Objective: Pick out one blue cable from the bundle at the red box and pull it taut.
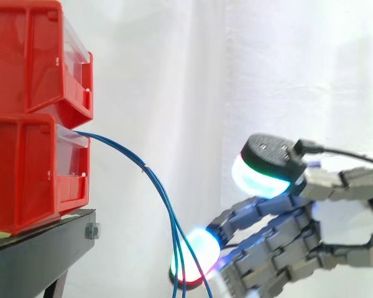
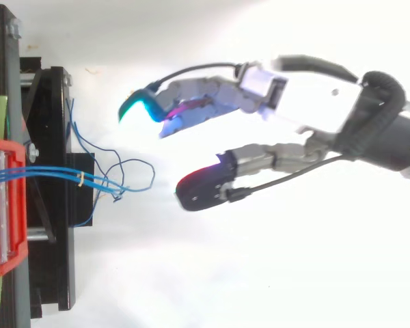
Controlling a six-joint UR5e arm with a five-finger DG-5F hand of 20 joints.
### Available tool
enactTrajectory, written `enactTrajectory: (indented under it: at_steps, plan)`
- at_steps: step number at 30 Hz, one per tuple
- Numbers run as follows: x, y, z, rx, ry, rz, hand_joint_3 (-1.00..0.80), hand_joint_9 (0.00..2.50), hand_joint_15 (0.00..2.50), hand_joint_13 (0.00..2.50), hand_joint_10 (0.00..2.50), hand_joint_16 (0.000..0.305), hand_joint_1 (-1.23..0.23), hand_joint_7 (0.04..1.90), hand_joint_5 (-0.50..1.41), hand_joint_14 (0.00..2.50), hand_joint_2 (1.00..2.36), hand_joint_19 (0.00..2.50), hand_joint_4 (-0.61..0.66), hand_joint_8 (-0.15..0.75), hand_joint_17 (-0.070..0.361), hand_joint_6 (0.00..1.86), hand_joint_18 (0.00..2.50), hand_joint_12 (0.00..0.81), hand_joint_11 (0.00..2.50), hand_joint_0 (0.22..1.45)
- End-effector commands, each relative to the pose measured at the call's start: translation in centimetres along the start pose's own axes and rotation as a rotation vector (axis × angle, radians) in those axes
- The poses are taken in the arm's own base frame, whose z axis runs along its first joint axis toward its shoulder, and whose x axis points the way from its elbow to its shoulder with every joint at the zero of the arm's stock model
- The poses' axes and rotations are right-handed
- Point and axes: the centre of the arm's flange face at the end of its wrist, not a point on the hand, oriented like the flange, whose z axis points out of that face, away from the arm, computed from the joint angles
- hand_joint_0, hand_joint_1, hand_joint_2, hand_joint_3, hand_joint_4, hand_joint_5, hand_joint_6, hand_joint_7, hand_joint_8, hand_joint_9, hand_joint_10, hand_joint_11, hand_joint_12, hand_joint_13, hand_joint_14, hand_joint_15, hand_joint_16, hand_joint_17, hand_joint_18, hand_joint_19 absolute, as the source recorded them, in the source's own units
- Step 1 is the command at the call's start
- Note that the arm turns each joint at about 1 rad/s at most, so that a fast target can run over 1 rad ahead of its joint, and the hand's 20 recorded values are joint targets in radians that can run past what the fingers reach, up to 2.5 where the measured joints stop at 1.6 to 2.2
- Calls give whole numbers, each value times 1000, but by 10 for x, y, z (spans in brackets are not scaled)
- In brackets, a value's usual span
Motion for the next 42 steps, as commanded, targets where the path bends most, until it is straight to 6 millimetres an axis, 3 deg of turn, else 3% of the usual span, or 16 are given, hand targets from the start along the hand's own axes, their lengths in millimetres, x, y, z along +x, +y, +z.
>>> enactTrajectory:
  at_steps: [1,8,13,19,27,32,42]
  plan:
    - [10,-4,9,-12,5,35,-500,710,282,600,3,47,-442,647,-180,10,1000,495,246,250,105,501,442,354,103,478]
    - [18,11,16,-89,-6,83,-497,709,292,610,4,44,-515,693,-187,10,1000,506,226,238,99,502,446,337,131,522]
    - [28,1,24,-113,-14,104,-500,711,309,630,5,44,-539,720,-191,11,1000,511,232,232,100,502,463,336,158,525]
    - [30,7,33,-137,-20,152,-500,719,314,638,6,45,-555,712,-190,11,1000,518,235,236,101,502,475,340,163,515]
    - [45,-19,50,-137,13,191,-494,729,322,647,6,44,-571,745,-179,12,1000,531,239,231,100,502,475,336,166,532]
    - [51,-14,59,-173,36,249,-463,726,327,652,7,44,-597,837,-166,12,1003,535,239,228,98,502,483,330,180,548]
    - [52,-13,60,-184,60,326,-418,730,359,674,8,43,-621,996,-153,13,1008,562,182,220,97,502,495,325,227,574]
